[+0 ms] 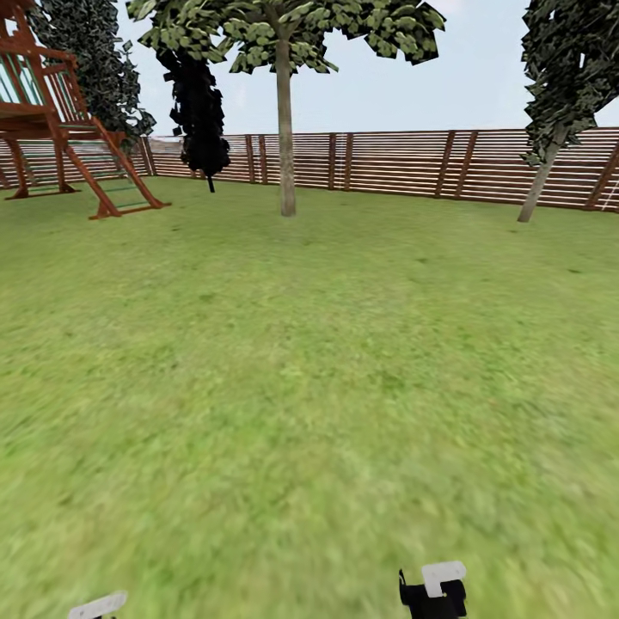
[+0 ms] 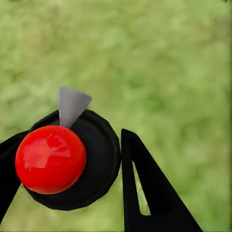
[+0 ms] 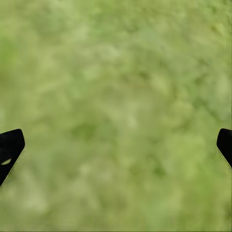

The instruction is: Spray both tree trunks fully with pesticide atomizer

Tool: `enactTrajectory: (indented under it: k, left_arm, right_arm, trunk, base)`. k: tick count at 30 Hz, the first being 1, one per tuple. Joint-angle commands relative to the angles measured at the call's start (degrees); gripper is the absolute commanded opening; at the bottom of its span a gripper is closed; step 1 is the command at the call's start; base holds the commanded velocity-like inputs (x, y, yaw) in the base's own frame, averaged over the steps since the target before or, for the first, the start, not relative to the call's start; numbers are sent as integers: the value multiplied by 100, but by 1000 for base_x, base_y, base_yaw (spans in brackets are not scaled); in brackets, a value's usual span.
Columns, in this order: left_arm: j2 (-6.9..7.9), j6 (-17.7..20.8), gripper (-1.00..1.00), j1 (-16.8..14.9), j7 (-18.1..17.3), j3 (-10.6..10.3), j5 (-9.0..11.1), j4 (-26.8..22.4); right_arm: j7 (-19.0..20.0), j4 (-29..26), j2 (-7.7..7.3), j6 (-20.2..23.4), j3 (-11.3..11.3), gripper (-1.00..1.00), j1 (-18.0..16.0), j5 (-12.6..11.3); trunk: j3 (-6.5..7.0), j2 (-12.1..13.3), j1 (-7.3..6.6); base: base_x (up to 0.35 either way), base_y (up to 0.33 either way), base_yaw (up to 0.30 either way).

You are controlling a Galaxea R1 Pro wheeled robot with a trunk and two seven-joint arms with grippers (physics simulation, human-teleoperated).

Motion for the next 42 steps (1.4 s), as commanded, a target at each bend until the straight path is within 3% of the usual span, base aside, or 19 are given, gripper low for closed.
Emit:
enactTrajectory:
  k: [1,42]
  left_arm:
    - [0,-19,-100,-4,-32,50,-30,5]
    - [0,-19,-100,-4,-32,50,-27,8]
  right_arm:
    - [-34,6,2,-10,-29,100,-2,60]
    - [-25,15,2,-10,-21,100,-2,77]
  trunk:
    - [-5,-2,3]
    - [-5,-2,3]
  base:
    - [338,0,0]
    - [338,0,0]
